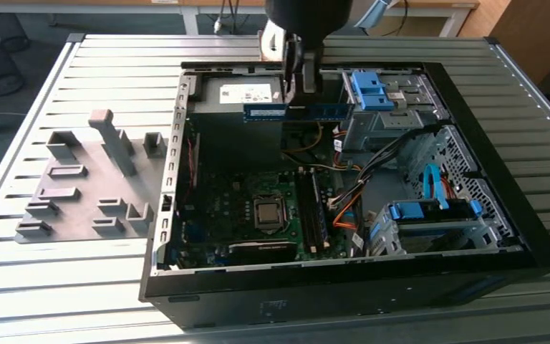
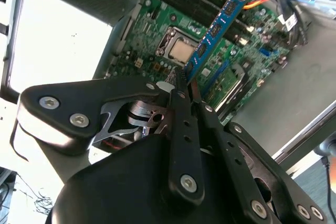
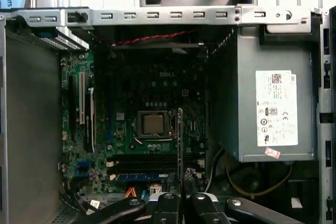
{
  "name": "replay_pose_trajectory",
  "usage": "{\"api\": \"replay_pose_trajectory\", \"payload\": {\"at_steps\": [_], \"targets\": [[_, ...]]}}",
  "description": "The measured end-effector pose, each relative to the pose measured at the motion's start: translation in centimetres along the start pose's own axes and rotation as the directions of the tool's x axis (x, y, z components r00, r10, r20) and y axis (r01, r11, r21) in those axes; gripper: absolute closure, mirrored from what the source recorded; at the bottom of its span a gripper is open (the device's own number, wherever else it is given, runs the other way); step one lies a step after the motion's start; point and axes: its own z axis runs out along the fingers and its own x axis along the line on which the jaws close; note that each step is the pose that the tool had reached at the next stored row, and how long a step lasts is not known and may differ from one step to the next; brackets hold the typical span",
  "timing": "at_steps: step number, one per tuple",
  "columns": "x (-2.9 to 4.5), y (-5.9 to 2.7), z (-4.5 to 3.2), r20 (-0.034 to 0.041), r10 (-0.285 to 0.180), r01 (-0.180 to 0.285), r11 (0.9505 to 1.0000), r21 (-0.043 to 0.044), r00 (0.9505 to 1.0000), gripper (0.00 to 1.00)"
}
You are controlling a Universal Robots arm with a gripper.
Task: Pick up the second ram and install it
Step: 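Pick up the second ram and move it above second insertion slot, then insert the second ram into the second slot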
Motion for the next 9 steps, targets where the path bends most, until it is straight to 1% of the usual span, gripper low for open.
{"api": "replay_pose_trajectory", "payload": {"at_steps": [3, 9], "targets": [[-0.02, -0.60, 0.00, 0.0000, 0.000, 0.000, 1.0000, 0.0000, 1.0000, 0.86], [-0.02, -0.70, 0.00, 0.0000, 0.001, -0.001, 1.0000, 0.0000, 1.0000, 0.86]]}}
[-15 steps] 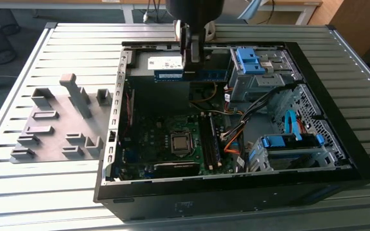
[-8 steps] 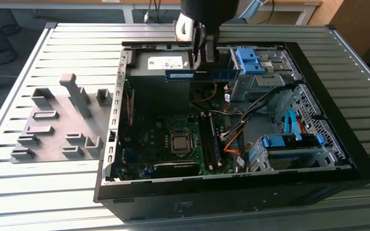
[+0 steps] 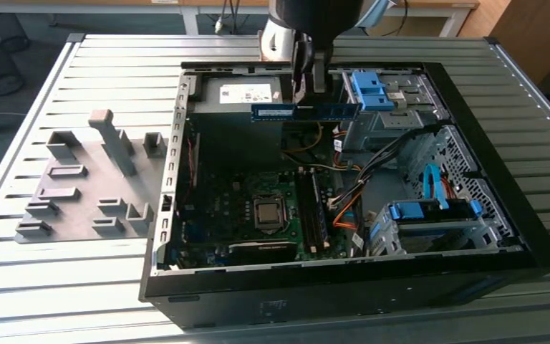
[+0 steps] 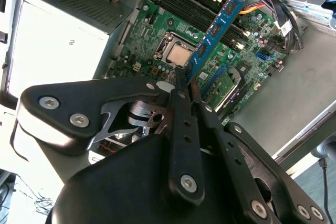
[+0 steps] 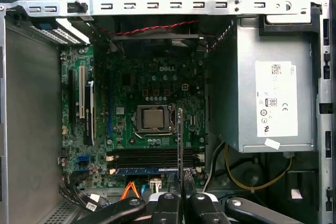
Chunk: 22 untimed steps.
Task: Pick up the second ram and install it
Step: 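Insert the second ram into the second slot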
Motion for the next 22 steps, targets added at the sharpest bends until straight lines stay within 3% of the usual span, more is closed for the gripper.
{"api": "replay_pose_trajectory", "payload": {"at_steps": [22], "targets": [[0.00, 0.00, 0.00, 0.0002, 0.019, -0.019, 0.9998, 0.0003, 0.9998, 0.86]]}}
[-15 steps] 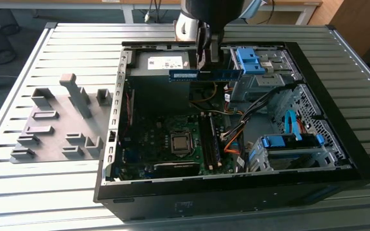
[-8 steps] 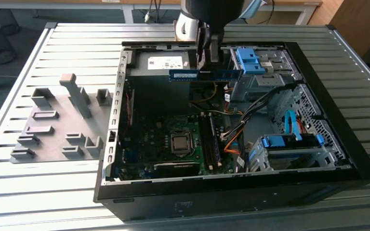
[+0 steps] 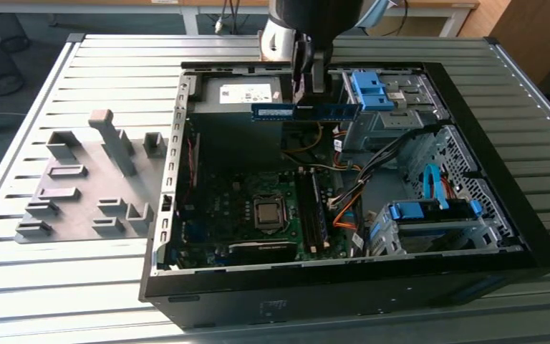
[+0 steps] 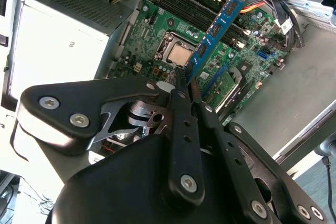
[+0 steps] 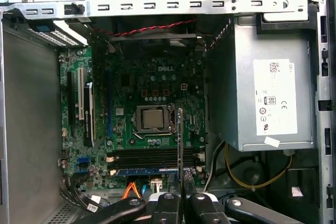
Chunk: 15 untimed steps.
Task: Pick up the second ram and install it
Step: 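Insert the second ram into the second slot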
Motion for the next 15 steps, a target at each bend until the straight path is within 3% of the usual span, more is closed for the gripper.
{"api": "replay_pose_trajectory", "payload": {"at_steps": [11, 15], "targets": [[0.00, -0.01, 0.01, 0.0001, 0.002, -0.002, 1.0000, 0.0000, 1.0000, 0.86], [0.00, -0.03, 0.09, 0.0007, 0.059, -0.059, 0.9983, 0.0009, 0.9983, 0.86]]}}
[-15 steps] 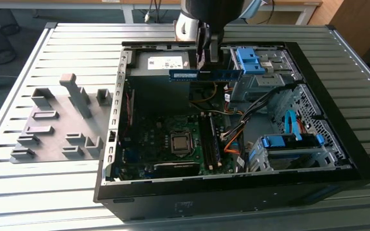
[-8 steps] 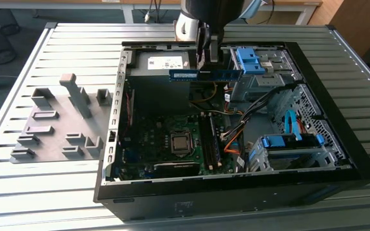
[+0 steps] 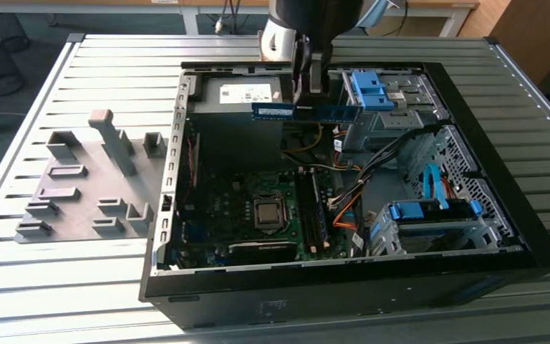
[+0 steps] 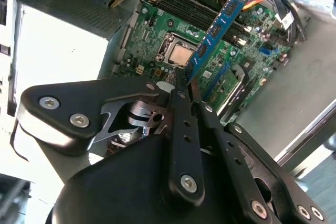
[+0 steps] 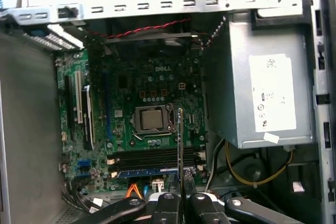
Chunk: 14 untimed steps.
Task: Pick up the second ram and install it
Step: 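Insert the second ram into the second slot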
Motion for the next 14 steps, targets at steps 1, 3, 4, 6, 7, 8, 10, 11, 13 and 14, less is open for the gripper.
{"api": "replay_pose_trajectory", "payload": {"at_steps": [1, 3, 4, 6, 7, 8, 10, 11, 13, 14], "targets": [[0.00, 0.00, 0.03, 0.0003, 0.018, -0.018, 0.9998, 0.0003, 0.9998, 0.86], [0.00, -0.01, 0.09, 0.0006, 0.055, -0.055, 0.9985, 0.0008, 0.9985, 0.86], [0.00, -0.01, 0.12, 0.0009, 0.073, -0.073, 0.9973, 0.0011, 0.9973, 0.86], [0.00, 0.00, 0.18, 0.0012, 0.109, -0.109, 0.9940, 0.0016, 0.9940, 0.86], [0.01, 0.00, 0.20, 0.0014, 0.127, -0.127, 0.9919, 0.0018, 0.9919, 0.86], [0.01, -0.01, 0.22, 0.0017, 0.145, -0.145, 0.9894, 0.0021, 0.9894, 0.86], [0.00, -0.01, 0.25, 0.0022, 0.180, -0.180, 0.9837, 0.0025, 0.9837, 0.86], [0.00, 0.00, 0.27, 0.0024, 0.197, -0.197, 0.9804, 0.0028, 0.9804, 0.86], [0.00, 0.00, 0.30, 0.0029, 0.229, -0.229, 0.9734, 0.0032, 0.9734, 0.86], [0.00, 0.00, 0.31, 0.0032, 0.244, -0.244, 0.9697, 0.0034, 0.9697, 0.86]]}}
